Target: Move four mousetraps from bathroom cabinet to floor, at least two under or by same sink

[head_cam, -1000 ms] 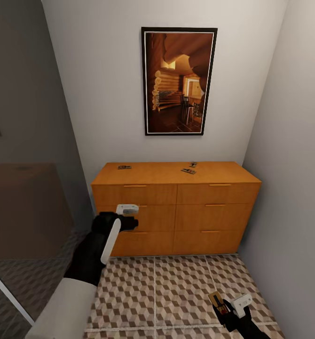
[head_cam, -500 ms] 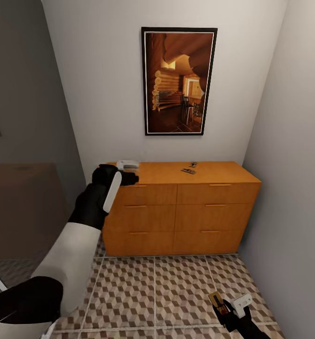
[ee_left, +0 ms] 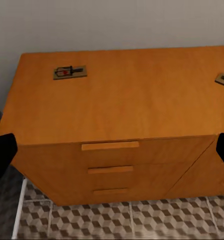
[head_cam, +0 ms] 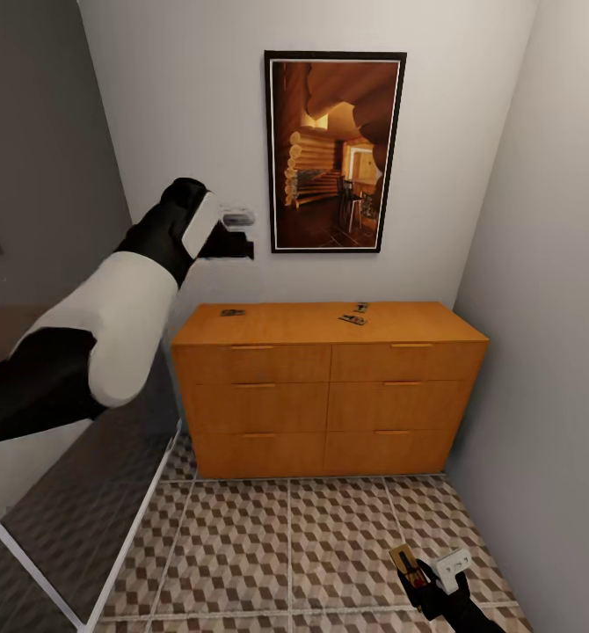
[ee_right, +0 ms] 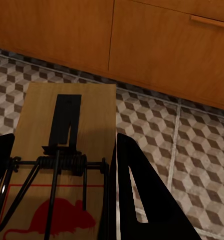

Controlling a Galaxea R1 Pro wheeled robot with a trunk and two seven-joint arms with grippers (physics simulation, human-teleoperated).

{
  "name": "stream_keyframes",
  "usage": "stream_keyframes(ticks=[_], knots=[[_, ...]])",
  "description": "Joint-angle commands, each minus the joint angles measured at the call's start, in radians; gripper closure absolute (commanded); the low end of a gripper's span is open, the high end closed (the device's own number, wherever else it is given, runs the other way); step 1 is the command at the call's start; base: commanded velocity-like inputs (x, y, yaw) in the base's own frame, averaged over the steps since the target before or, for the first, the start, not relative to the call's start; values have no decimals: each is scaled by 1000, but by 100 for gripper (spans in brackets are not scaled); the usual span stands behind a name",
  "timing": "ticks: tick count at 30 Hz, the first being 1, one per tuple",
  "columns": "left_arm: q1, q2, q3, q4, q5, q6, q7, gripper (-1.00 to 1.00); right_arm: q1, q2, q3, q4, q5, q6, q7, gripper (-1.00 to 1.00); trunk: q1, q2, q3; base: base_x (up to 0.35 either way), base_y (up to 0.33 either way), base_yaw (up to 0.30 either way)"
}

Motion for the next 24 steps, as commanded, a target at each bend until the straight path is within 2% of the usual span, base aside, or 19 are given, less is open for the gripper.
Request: stream_keyframes(ticks=[1, 3, 4, 5, 7, 8, 9, 10, 12, 13, 14, 15, 16, 17, 19, 20, 21, 22, 24], knots=[[-58, 1, 11, 69, 11, 1, 9, -100, -1, -1, -9, 0, 1, -1, 9, 100, 0, 0, -1, 0, 0, 0], [-102, 15, 16, 123, 11, 0, 8, -100, -1, 0, -9, 0, 1, -1, 9, 100, 0, 0, -1, 0, 0, 0], [-132, 30, 19, 160, 11, -1, 6, -100, -1, 0, -9, 0, 1, -1, 9, 100, 0, 0, -1, 0, 0, 0], [-160, 55, 22, 192, 11, 0, 3, -100, -1, 0, -9, 1, 1, 0, 9, 100, 0, 0, -1, 0, 0, 0], [-176, 101, 24, 212, 12, 2, -20, -100, 0, 0, -9, 1, 1, 0, 9, 100, 0, 0, -1, 0, 0, 0], [-182, 147, 22, 220, 13, 3, -74, -100, 0, 0, -9, 2, 1, 0, 10, 100, 0, 0, -1, 0, 0, 0], [-183, 162, 22, 222, 13, 4, -103, -100, 0, 0, -9, 2, 2, 0, 10, 100, 0, 0, -1, 0, 0, 0], [-185, 192, 18, 224, 12, 4, -179, -100, 0, 0, -8, 2, 1, 0, 10, 100, 0, 0, -1, 0, 0, 0], [-186, 219, 7, 225, 9, 3, -275, -100, 0, 0, -8, 2, 2, 0, 10, 100, 0, 0, -1, 0, 0, 0], [-187, 242, -20, 224, 2, 2, -385, -100, 1, 1, -8, 2, 2, 0, 10, 100, 0, 0, -1, 0, 0, 0], [-187, 262, -68, 217, -11, 2, -506, -100, 1, 1, -8, 2, 2, 0, 10, 100, 0, 0, -1, 0, 0, 0], [-188, 301, -222, 179, -49, 0, -777, -100, 1, 2, -7, 2, 2, 0, 10, 100, 0, 0, -1, 0, 0, 0], [-188, 319, -320, 145, -70, -6, -924, -100, 1, 2, -7, 2, 2, 0, 10, 100, 0, 0, -1, 0, 0, 0], [-188, 327, -371, 125, -79, -12, -998, -100, 1, 2, -7, 2, 2, 0, 10, 100, 0, 0, -1, 0, 0, 0], [-188, 359, -562, 33, -103, -70, -1283, -100, 1, 2, -7, 2, 2, 0, 10, 100, 0, 0, -1, 0, 0, 0], [-188, 373, -643, -14, -110, -109, -1412, -100, 1, 2, -7, 2, 2, 0, 10, 100, 0, 0, -1, 0, 0, 0], [-188, 379, -677, -35, -113, -126, -1471, -100, 1, 2, -7, 2, 2, 0, 10, 100, 0, 0, -1, 0, 0, 0], [-188, 394, -754, -93, -118, -162, -1613, -100, 1, 2, -7, 2, 2, 0, 10, 100, 0, 0, -1, 0, 0, 0], [-188, 403, -786, -122, -121, -177, -1676, -100, 1, 2, -7, 2, 2, 0, 10, 100, 0, 0, -1, 0, 0, 0]])
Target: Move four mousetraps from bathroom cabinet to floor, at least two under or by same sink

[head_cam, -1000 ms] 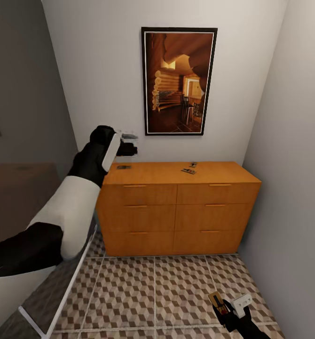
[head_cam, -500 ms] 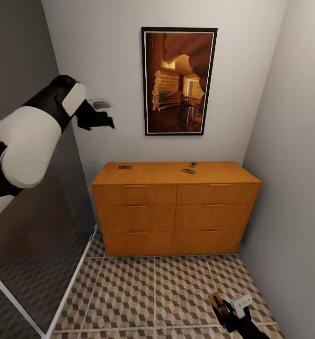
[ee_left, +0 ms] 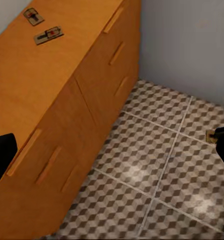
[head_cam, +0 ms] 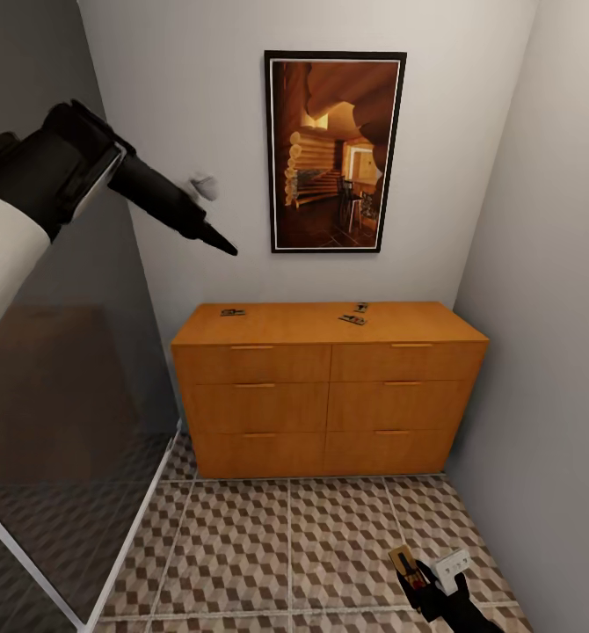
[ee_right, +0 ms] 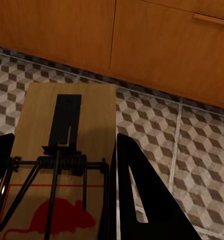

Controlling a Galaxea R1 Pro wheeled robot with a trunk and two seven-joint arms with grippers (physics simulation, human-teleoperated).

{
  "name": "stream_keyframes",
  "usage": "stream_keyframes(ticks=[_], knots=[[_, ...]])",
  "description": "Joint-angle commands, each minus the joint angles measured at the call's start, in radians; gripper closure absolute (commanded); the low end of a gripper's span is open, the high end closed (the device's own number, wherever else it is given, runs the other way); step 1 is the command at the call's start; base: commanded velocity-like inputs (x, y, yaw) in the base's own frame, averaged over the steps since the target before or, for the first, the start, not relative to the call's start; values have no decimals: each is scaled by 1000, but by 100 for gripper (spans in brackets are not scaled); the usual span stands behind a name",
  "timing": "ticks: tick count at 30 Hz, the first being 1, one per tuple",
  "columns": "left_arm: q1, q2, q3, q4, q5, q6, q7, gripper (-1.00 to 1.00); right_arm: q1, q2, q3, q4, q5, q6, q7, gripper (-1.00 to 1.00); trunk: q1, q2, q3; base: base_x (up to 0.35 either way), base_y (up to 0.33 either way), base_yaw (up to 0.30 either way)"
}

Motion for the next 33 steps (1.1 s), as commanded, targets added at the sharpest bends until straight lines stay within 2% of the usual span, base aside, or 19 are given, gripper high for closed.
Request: stream_keyframes(ticks=[1, 3, 7, 9, 10, 11, 12, 14, 17, 22, 33], knots=[[-1, 12, -25, -24, -4, 1, -47, -100, -1, 0, -9, 0, 1, -1, 9, 100, 0, -1, -1, 0, 0, 0], [-1, 29, -45, -48, -11, -9, -84, -100, -1, 0, -9, 0, 1, -1, 9, 100, 0, -1, -1, 0, 0, 0], [-1, 48, -70, -73, -29, -35, -110, -100, -1, 0, -8, 0, 1, -1, 9, 100, 0, -1, -1, 0, 0, 0], [-1, 56, -115, -84, -59, -65, -121, -100, -1, 0, -8, 0, 1, -1, 9, 100, 0, -1, -1, 0, 0, 0], [-1, 59, -162, -88, -91, -82, -125, -100, -1, 0, -8, 0, 1, -1, 9, 100, 0, -1, -1, 0, 0, 0], [-1, 61, -188, -89, -108, -88, -125, -100, -1, 0, -8, 0, 1, -1, 9, 100, 0, -1, -1, 0, 0, 0], [-1, 62, -239, -91, -143, -97, -125, -100, -1, 0, -8, 0, 1, -1, 9, 100, 0, -1, -1, 0, 0, 0], [-1, 62, -289, -92, -180, -105, -125, -100, -1, 0, -8, 0, 1, -1, 9, 100, 0, -1, -1, 0, 0, 0], [-1, 64, -320, -94, -205, -111, -125, -100, -1, 0, -8, 0, 1, -1, 9, 100, 0, -1, -1, 0, 0, 0], [-1, 64, -339, -98, -223, -114, -125, -100, 0, 0, -8, 0, 1, -2, 9, 100, 0, -1, -1, 0, 0, 0], [-1, 60, -341, -99, -240, -113, -125, -100, 0, -2, -9, -1, -1, -6, 9, 100, 0, -1, -1, 0, 0, 0]])
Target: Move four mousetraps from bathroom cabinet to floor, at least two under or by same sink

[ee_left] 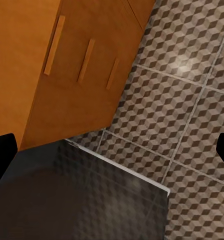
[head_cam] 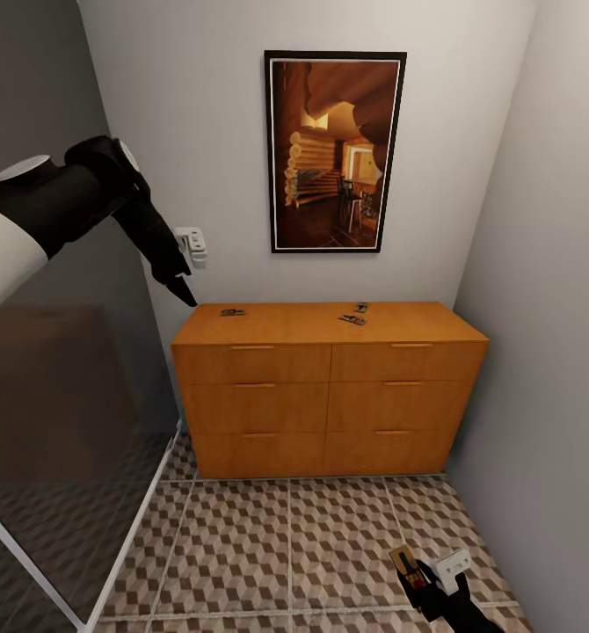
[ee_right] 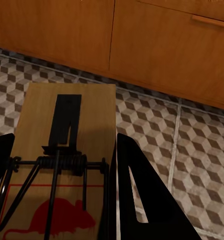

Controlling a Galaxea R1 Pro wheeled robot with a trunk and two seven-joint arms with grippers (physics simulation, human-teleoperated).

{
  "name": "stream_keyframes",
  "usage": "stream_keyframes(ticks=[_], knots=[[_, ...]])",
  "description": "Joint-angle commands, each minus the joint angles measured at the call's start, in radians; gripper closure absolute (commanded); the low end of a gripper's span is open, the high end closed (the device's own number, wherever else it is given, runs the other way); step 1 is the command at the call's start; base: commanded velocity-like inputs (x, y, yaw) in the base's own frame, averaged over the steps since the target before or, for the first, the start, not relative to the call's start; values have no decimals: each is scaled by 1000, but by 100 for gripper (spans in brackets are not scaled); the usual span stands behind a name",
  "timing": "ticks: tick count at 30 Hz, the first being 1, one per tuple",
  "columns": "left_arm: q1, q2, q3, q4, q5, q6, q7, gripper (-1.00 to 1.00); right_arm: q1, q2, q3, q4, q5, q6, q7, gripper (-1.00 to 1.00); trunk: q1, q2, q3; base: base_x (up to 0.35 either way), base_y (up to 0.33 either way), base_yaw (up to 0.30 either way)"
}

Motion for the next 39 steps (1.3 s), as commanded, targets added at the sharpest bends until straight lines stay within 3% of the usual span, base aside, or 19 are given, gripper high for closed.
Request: stream_keyframes(ticks=[1, 11, 14, 16, 18, 20, 22, 25, 27, 34, 39], knots=[[-1, 1, -2, -2, -6, 11, -6, -100, -1, 0, -9, 1, 1, -1, 9, 100, 0, -1, -1, 0, 0, 0], [-1, -1, -2, -2, -3, 12, -6, -100, 17, -1, -9, 3, -1, -2, 8, 100, 0, -1, -1, 0, 0, 0], [-1, -2, 0, -2, -3, 12, -6, -100, 97, -2, -13, 1, -4, -25, 8, 100, 0, -1, -1, 0, 0, 0], [-1, -3, 7, -2, -3, 11, -6, -100, 178, -3, -17, 1, -5, -100, -1, 100, 0, -1, -1, 0, 0, 0], [-1, -3, 11, -2, -3, 11, -6, -100, 222, -3, -21, 1, -6, -156, -19, 100, 0, -1, -1, 0, 0, 0], [-1, -3, 14, -1, -3, 11, -6, -100, 289, -2, -30, 1, -9, -258, -69, 100, 0, -1, -1, 0, 0, 0], [-1, -5, 16, -2, -3, 10, -6, -100, 388, -1, -36, 0, -10, -371, -195, 100, 0, -1, -1, 0, 0, 0], [-1, -14, 16, -1, -2, 10, -6, -100, 450, 1, -36, -3, -7, -371, -307, 100, 0, -1, -1, 0, 0, 0], [-1, -17, 16, -1, 1, 9, -6, -100, 466, 3, -35, -5, -6, -371, -337, 100, 0, -1, -1, 0, 0, 0], [3, -19, 14, -3, 15, -9, -6, -100, 473, 4, -33, -5, -5, -371, -350, 100, 0, -1, -1, 0, 0, 0], [36, -38, 11, -1, 17, -34, -6, -100, 473, 4, -33, -5, -5, -371, -351, 100, 0, -1, -1, 0, 0, 0]])
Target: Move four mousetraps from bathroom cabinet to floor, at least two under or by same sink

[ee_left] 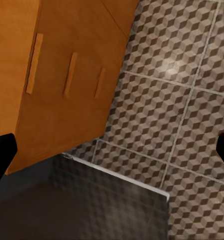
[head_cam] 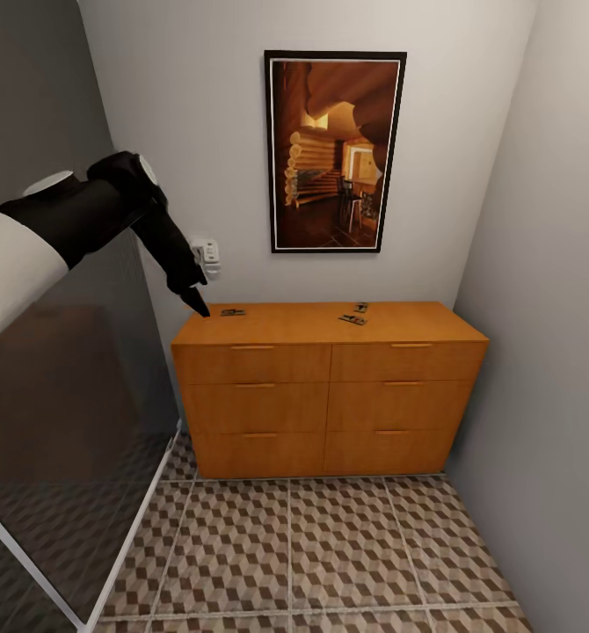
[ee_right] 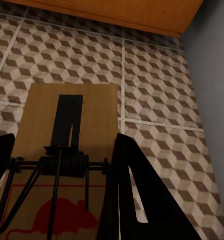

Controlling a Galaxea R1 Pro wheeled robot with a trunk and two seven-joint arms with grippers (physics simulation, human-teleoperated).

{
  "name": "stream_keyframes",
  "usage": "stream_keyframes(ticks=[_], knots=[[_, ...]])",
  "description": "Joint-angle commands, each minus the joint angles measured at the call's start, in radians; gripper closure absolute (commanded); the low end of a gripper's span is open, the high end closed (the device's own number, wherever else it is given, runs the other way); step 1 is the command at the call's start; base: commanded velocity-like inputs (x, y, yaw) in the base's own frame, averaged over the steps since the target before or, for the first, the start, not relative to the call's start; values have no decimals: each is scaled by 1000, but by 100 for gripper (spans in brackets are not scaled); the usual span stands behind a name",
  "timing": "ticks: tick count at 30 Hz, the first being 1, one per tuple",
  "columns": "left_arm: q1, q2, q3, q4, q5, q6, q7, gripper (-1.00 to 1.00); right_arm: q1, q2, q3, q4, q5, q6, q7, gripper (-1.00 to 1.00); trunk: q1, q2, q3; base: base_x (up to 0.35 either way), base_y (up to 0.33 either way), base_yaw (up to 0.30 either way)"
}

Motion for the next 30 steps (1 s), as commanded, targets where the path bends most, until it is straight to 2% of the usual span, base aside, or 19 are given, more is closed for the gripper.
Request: stream_keyframes(ticks=[1, 6, 9, 13, 20, 25, 26, 28, 30], knots=[[29, -6, -3, -2, -5, 6, -6, -100, -1, 0, -3, 1, 8, -3, -5, 100, 0, -1, -1, 0, 0, 0], [118, -31, -4, -3, -5, 2, -6, -100, -1, 1, -3, 1, 8, -3, -4, 100, 0, -1, -1, 0, 0, 0], [201, -50, -4, -3, -6, -3, -6, -100, -1, 2, -3, 1, 9, -3, -4, 100, 0, -1, -1, 0, 0, 0], [231, -54, -2, -2, -5, -34, -6, -100, -1, 3, -3, 1, 9, -3, -4, 100, 0, -1, -1, 0, 0, 0], [239, -54, 9, -15, 5, -43, -6, -100, -1, 3, -3, 1, 10, -3, -4, 100, 0, -1, -1, 0, 0, 0], [240, -54, 110, -49, 24, -43, -6, -100, -1, 3, -3, 1, 10, -3, -4, 100, 0, -1, -1, 0, 0, 0], [241, -55, 149, -63, 26, -42, -6, -100, -1, 3, -3, 1, 10, -3, -4, 100, 0, -1, -1, 0, 0, 0], [241, -55, 194, -87, 26, -40, -6, -100, -1, 3, -3, 1, 10, -3, -4, 100, 0, -1, -1, 0, 0, 0], [241, -55, 221, -110, 26, -38, -6, -100, -1, 3, -3, 1, 10, -3, -4, 100, 0, -1, -1, 0, 0, 0]])
